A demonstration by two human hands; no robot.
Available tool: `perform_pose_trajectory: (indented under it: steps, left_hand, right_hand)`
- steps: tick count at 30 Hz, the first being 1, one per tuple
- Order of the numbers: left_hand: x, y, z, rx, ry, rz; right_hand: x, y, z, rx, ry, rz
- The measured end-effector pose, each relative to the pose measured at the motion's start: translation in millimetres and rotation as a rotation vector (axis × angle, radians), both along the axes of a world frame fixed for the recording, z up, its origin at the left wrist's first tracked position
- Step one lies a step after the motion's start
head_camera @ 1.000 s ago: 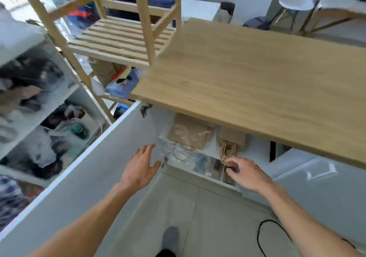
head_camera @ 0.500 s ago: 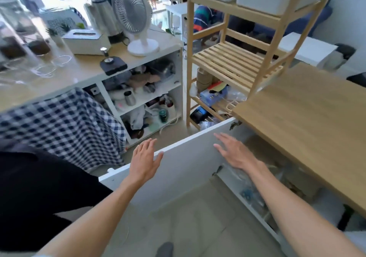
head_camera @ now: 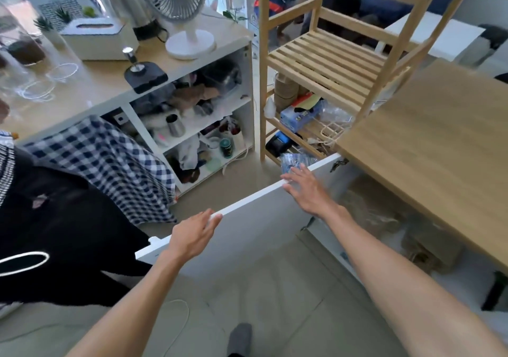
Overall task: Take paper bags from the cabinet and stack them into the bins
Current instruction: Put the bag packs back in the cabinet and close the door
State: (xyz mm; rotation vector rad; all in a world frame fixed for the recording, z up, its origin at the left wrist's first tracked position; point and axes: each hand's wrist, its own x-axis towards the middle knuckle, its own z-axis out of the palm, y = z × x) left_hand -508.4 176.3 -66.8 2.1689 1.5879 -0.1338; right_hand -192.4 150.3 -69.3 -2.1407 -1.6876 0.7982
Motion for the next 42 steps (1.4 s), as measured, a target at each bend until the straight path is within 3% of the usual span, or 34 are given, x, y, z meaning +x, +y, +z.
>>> perform_pose_trajectory:
  steps: [4, 10, 18, 20, 22, 24, 27, 30, 38, 42]
  left_hand:
    - [-0.6, 7.5, 7.7, -0.136, -0.007, 0.017]
    - [-12.7, 6.2, 13.8, -0.474, -0.180, -0.041]
    - [22.6, -9.1, 14.5, -0.956, -0.130, -0.137]
    - [43.8, -5.5, 18.2, -0.872, -0.184, -0.131]
    - [68.9, -0.4, 24.0, -0.602, -0.184, -0.274]
    - [96.1, -4.4, 34.5, -0.304, -0.089, -0.577]
    - [138.7, -15.1, 33.9, 0.017, -0.092, -0.990]
    - [175.5, -28.9, 22.9, 0.173, -0.015, -1.311]
    - [232.0, -74.5, 15.8, 0.285, 0.073, -1.340]
    - [256.0, -101.6, 17.4, 0.238, 0.086, -1.259]
  right_hand:
    - [-6.9, -1.7, 0.4, 0.006, -0.004, -0.041]
    - [-11.1, -17.9, 12.9, -0.062, -0.109, 0.029]
    - [-39.9, -71.2, 26.6, -0.156, -0.102, -0.041]
    - [-47.2, -90.0, 29.6, -0.197, -0.127, -0.070]
    - [-55.2, -114.1, 29.3, -0.223, -0.146, -0.101]
    - [-65.9, -140.6, 28.5, -0.211, -0.133, -0.161]
    - [-79.7, -182.2, 28.5, -0.173, -0.144, -0.226]
    - [-88.3, -227.1, 22.3, -0.126, -0.222, -0.207]
    - [-63.2, -305.1, 15.3, -0.148, -0.357, -0.412]
    - [-58.0, -317.6, 3.6, -0.219, -0.401, -0.637]
